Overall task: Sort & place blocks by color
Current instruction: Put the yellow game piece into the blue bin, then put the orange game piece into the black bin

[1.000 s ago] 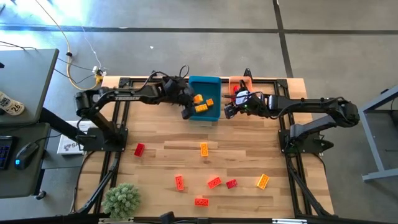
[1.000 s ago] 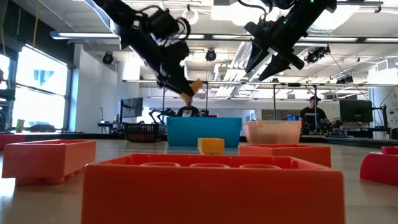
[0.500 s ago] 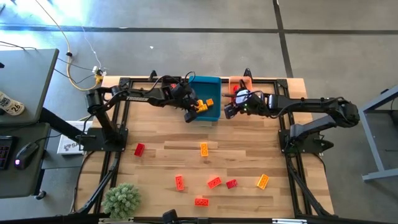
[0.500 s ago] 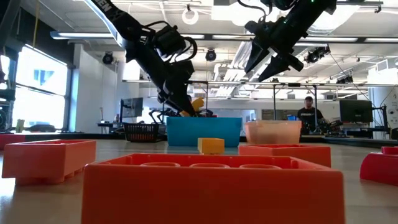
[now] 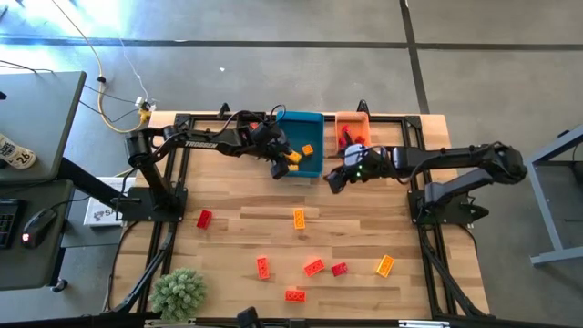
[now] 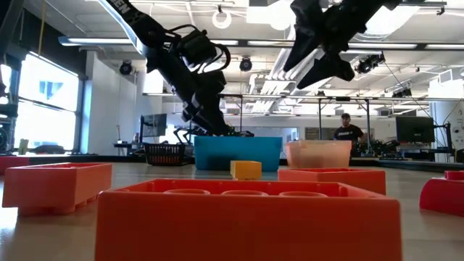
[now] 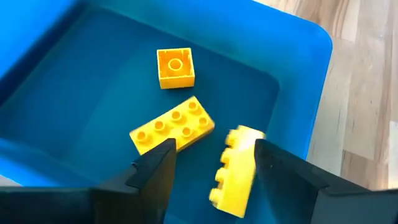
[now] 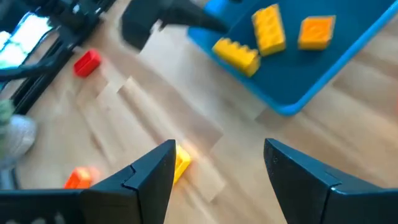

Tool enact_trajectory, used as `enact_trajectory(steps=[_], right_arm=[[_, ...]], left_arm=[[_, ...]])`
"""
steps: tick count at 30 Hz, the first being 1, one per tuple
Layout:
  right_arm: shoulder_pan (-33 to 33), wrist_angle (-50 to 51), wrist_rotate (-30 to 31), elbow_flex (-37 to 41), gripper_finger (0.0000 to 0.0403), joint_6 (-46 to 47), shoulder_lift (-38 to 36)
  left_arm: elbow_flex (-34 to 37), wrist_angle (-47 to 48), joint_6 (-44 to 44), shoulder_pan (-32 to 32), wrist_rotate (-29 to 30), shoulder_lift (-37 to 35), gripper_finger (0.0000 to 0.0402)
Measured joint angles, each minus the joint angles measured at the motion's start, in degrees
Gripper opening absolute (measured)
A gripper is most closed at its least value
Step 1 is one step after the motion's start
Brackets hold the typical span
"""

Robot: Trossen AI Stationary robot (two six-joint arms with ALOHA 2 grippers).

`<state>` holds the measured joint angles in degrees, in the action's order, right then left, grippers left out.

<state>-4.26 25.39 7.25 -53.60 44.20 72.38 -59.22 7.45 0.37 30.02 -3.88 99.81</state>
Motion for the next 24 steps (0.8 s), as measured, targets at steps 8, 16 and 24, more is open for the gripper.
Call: enact_trajectory(steps=[8, 16, 24], right_arm=[[8.34, 0.00, -3.47, 0.00, 0.0232, 0.88, 0.00], [16.44, -0.13, -4.74, 0.00, 0.0232, 3.84, 0.00], [24.22, -1.09, -1.30, 0.00, 0.0232, 2.77, 0.02]], left_arm=[[-0.02, 0.98, -1.28, -0.24, -0.66, -3.12, 0.0219], [-0.02, 5.13, -0.41, -2.12, -1.81, -10.96, 0.0220], [-0.02, 14.54, -5.42, -6.44, -6.56, -18.90, 0.0220]])
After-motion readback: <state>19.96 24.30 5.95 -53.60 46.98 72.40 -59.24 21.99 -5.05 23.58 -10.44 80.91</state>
